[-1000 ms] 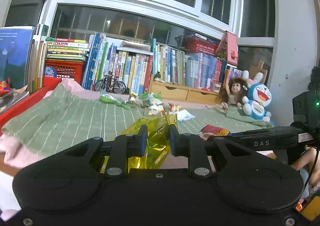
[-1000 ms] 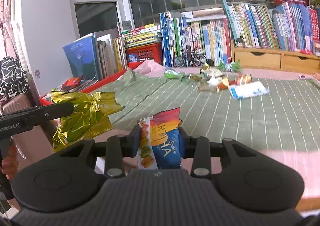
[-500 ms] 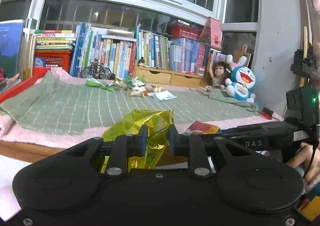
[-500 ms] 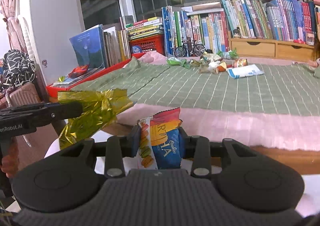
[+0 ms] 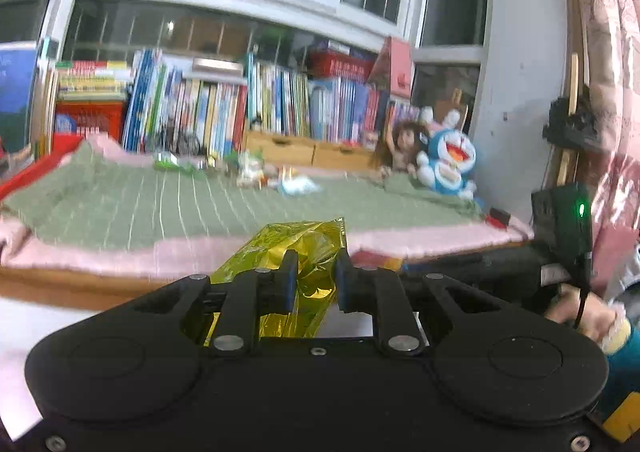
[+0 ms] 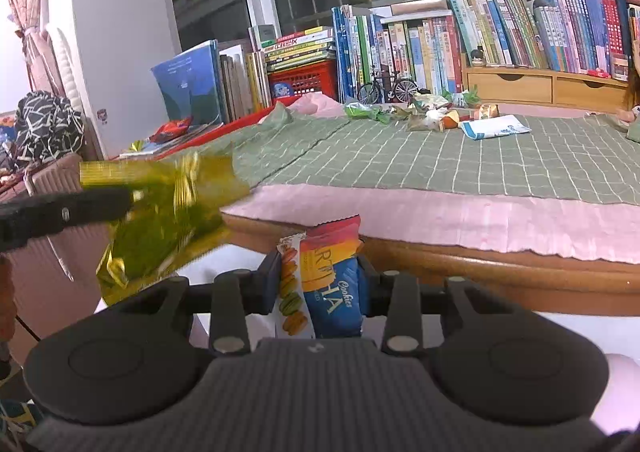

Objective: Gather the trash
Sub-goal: 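Carry the gold bag and chip bag off the bed down toward the black bin, then open the left tool to drop the gold foil bag into the bin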

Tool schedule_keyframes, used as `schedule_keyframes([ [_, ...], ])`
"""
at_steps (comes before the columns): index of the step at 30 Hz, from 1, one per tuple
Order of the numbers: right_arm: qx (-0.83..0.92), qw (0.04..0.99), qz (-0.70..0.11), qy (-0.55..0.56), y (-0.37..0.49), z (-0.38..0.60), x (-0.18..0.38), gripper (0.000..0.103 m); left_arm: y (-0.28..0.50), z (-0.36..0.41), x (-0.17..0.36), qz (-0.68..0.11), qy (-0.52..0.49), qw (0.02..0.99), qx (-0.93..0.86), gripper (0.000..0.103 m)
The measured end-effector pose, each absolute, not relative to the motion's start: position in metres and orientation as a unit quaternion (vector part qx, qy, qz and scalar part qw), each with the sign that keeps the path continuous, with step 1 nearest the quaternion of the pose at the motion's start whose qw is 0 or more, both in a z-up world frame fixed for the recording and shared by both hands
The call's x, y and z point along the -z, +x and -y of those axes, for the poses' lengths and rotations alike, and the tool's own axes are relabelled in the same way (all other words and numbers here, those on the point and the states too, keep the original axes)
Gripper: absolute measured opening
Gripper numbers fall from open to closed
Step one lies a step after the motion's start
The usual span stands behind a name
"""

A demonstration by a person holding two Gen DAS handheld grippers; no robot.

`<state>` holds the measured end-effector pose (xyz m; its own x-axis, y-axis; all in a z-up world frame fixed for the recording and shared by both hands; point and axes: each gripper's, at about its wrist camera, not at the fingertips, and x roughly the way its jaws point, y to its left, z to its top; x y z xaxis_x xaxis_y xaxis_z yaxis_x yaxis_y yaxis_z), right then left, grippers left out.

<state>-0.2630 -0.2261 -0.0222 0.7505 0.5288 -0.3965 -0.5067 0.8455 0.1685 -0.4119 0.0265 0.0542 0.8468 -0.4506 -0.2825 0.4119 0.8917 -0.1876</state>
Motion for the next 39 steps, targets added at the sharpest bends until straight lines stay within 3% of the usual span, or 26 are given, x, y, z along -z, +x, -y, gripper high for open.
schedule_keyframes([
  [15,-0.249,0.925,-0.281,0.052,-0.268,0.231,0.067,0.042,-0.359,-0.012,0.032,-0.309,-0.067,0.917,0.243,0.018],
  [34,-0.24,0.92,-0.301,0.074,-0.264,0.235,0.076,0.043,-0.322,0.014,0.072,-0.343,-0.048,0.909,0.231,0.022],
  [37,-0.231,0.922,-0.299,0.079,-0.263,0.238,0.077,0.043,-0.32,0.021,0.073,-0.34,-0.033,0.915,0.215,0.043],
  [39,-0.226,0.924,-0.297,0.077,-0.263,0.239,0.076,0.043,-0.32,0.023,0.074,-0.335,-0.025,0.919,0.208,0.065],
])
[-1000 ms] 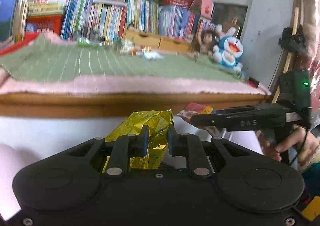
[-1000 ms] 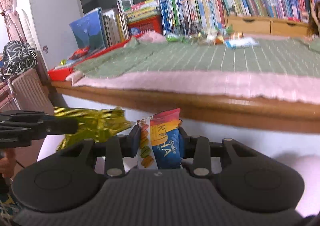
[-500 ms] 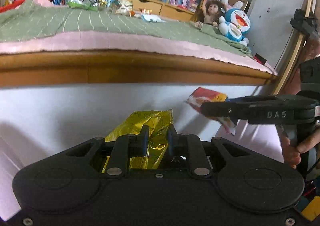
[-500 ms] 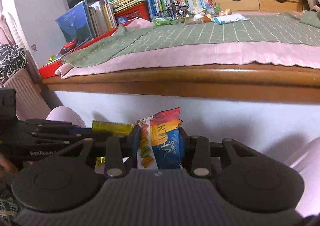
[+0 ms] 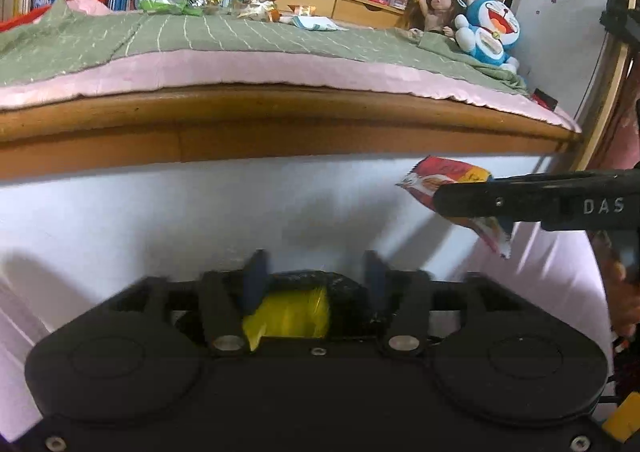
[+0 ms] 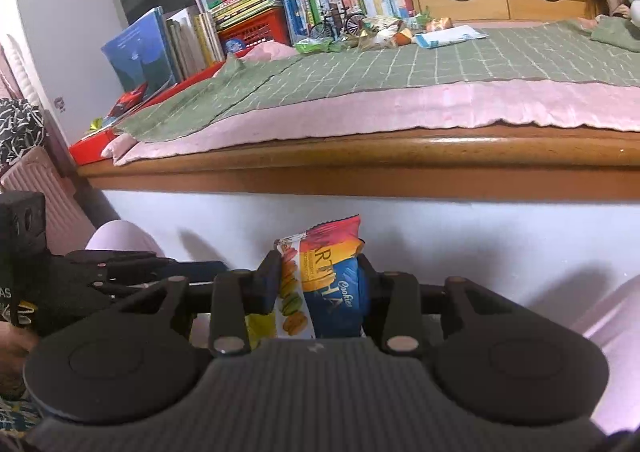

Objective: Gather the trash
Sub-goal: 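Open the left tool to drop the gold foil bag into the bin, then open the right tool to drop the chip bag into the bin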

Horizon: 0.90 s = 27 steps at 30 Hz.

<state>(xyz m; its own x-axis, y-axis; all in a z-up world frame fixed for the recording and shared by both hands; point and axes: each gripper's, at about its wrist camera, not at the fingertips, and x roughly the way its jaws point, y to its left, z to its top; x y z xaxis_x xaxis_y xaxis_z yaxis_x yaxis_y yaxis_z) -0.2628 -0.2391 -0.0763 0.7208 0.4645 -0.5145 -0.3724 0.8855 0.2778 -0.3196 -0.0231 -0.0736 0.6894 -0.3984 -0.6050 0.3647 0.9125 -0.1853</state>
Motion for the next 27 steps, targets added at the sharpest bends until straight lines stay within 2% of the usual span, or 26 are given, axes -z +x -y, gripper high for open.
schedule_keyframes([
  [1,-0.226,0.925,-0.297,0.079,-0.263,0.24,0.076,0.043,-0.319,0.024,0.074,-0.333,-0.023,0.921,0.202,0.072],
  [2,-0.226,0.925,-0.297,0.08,-0.263,0.24,0.076,0.043,-0.319,0.024,0.074,-0.331,-0.02,0.923,0.195,0.087],
  [3,-0.225,0.925,-0.297,0.08,-0.263,0.241,0.076,0.043,-0.319,0.025,0.073,-0.327,-0.017,0.927,0.185,0.097],
  [5,-0.223,0.925,-0.297,0.079,-0.263,0.24,0.077,0.043,-0.319,0.024,0.072,-0.321,-0.01,0.932,0.169,0.103],
  [22,-0.239,0.918,-0.311,0.068,-0.251,0.225,0.08,0.044,-0.315,-0.006,0.065,-0.337,-0.049,0.928,0.15,0.103],
  [24,-0.241,0.916,-0.314,0.063,-0.248,0.221,0.08,0.05,-0.317,-0.01,0.062,-0.331,-0.047,0.931,0.144,0.103],
  [27,-0.231,0.92,-0.314,0.041,-0.245,0.211,0.082,0.068,-0.319,-0.015,0.058,-0.324,-0.046,0.935,0.135,0.103],
])
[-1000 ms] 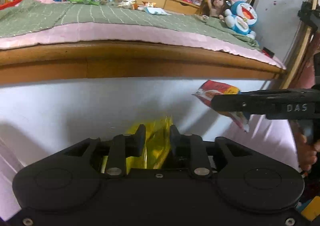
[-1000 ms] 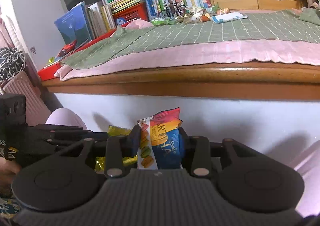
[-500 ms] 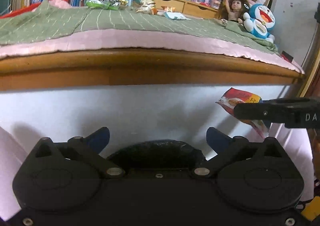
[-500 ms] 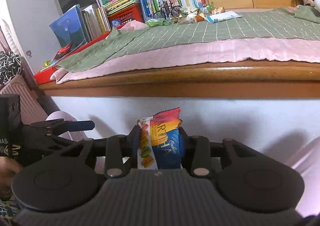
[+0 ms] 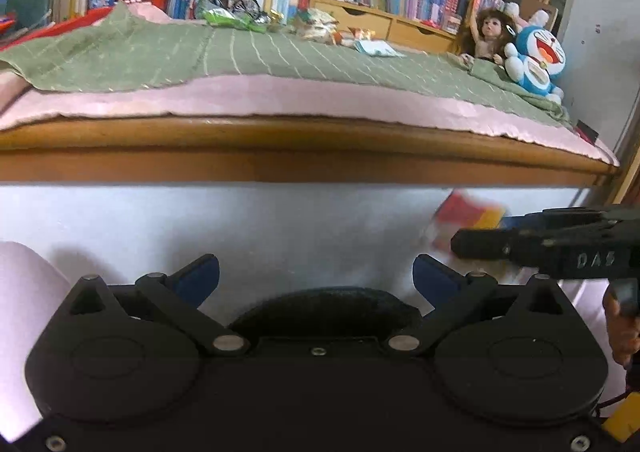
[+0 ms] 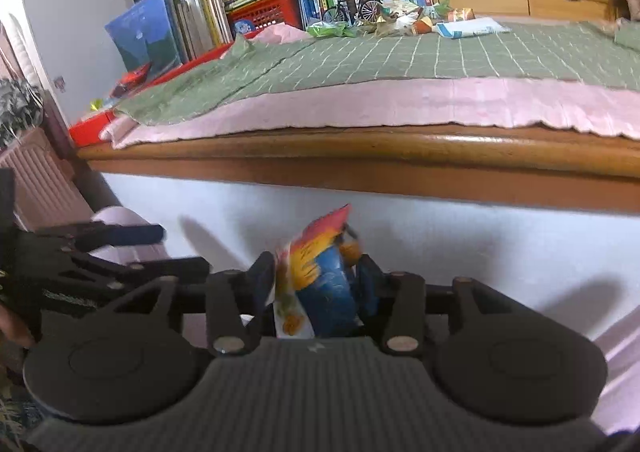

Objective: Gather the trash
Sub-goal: 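Open the right tool to drop the chip bag into the bin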

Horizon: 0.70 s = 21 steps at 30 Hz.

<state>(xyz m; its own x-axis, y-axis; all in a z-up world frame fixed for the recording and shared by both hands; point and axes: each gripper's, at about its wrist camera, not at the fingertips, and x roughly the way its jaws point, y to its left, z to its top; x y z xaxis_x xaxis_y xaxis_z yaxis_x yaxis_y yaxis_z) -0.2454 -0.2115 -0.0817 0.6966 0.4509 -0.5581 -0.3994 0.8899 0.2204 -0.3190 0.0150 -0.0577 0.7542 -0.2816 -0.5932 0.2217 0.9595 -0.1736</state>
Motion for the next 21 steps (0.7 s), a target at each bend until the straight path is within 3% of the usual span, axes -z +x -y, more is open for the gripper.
schedule_keyframes([
  [2,-0.216,0.925,-0.312,0.014,-0.243,0.204,0.083,0.084,-0.319,-0.018,0.055,-0.321,-0.049,0.937,0.131,0.103],
  [4,-0.206,0.928,-0.309,0.003,-0.241,0.202,0.084,0.089,-0.32,-0.02,0.054,-0.32,-0.051,0.937,0.129,0.103],
  [13,-0.198,0.931,-0.307,0.018,-0.238,0.208,0.083,0.102,-0.319,-0.021,0.056,-0.325,-0.052,0.936,0.121,0.103],
  [21,-0.179,0.933,-0.31,0.03,-0.237,0.212,0.082,0.103,-0.313,-0.016,0.056,-0.334,-0.055,0.931,0.134,0.103],
])
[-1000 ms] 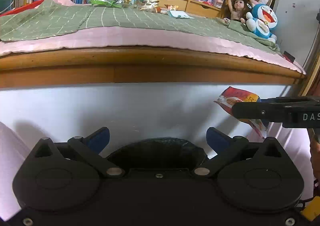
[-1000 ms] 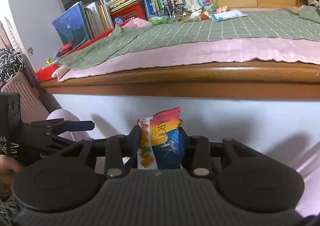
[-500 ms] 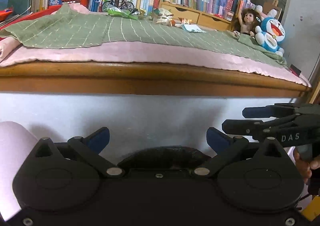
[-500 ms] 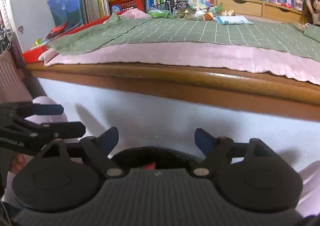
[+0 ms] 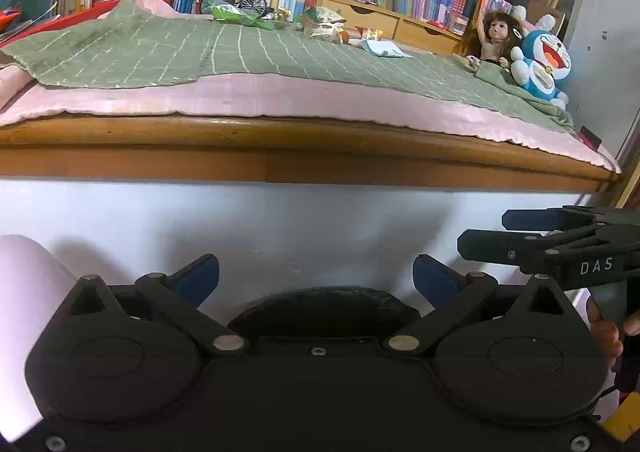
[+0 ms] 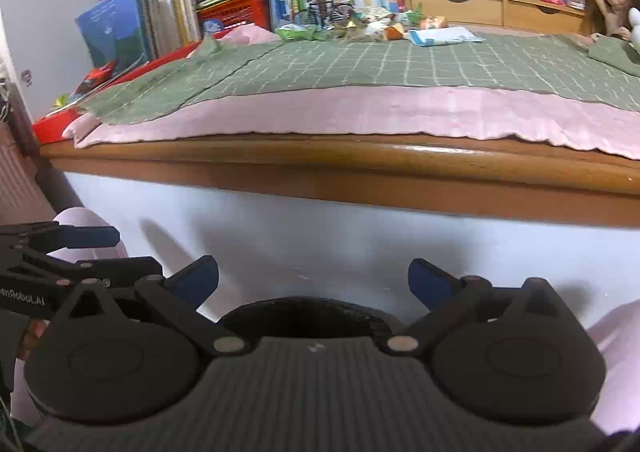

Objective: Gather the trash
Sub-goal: 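Open the right tool to drop the chip bag into the bin, then raise both open tools back over the trash on the bed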

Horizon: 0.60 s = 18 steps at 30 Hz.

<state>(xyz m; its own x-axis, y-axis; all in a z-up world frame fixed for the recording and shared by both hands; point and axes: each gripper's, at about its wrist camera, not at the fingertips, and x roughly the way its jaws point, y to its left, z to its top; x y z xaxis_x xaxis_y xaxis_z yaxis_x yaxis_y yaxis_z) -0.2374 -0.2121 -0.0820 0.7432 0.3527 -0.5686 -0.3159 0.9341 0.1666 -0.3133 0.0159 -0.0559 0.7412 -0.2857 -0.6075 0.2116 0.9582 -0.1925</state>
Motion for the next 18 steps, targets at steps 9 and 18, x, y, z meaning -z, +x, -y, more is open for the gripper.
schedule_keyframes([
  [9,-0.161,0.942,-0.296,0.001,-0.235,0.218,0.062,0.103,-0.307,-0.003,0.021,-0.306,-0.047,0.935,0.172,0.103],
  [18,-0.177,0.955,-0.239,0.011,-0.209,0.23,0.003,0.103,-0.271,-0.018,-0.039,-0.249,-0.066,0.948,0.184,0.103],
])
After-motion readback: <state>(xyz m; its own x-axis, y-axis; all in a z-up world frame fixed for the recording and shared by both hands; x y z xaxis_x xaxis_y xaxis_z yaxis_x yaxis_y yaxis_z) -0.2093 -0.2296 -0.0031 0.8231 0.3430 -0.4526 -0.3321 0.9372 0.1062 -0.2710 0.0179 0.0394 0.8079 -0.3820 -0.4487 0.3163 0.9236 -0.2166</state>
